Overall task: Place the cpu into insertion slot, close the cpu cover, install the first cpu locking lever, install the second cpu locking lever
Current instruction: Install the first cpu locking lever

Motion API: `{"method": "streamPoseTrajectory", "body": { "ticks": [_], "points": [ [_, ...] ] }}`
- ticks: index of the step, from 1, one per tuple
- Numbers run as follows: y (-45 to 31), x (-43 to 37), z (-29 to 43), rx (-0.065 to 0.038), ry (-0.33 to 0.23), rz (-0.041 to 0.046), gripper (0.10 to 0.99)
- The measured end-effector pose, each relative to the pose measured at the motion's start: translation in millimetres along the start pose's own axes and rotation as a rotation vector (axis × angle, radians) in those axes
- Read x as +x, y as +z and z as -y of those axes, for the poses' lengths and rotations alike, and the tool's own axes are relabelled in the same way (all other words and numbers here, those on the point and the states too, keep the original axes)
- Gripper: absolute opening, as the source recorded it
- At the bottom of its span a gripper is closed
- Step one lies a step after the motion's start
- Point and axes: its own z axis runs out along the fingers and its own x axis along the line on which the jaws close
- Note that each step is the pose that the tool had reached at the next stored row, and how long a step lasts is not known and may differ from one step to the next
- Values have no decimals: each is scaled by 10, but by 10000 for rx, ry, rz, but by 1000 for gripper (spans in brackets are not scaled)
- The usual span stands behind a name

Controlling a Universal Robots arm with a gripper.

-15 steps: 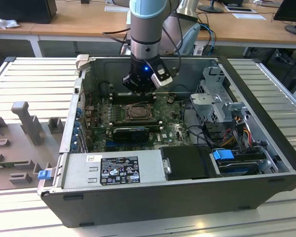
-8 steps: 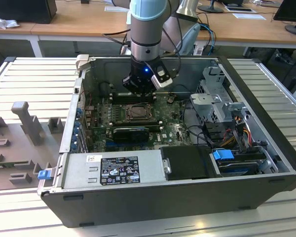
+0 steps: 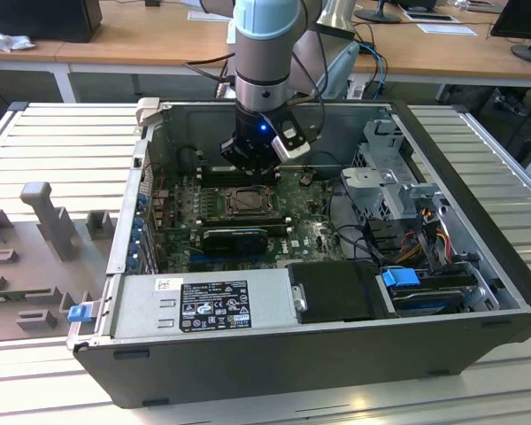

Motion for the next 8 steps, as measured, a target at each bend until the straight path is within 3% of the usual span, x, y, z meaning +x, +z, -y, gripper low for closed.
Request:
{"method": "streamPoseTrajectory", "body": {
  "ticks": [8],
  "points": [
    [-20,0,20,-2,0,-1,106]
  ]
}}
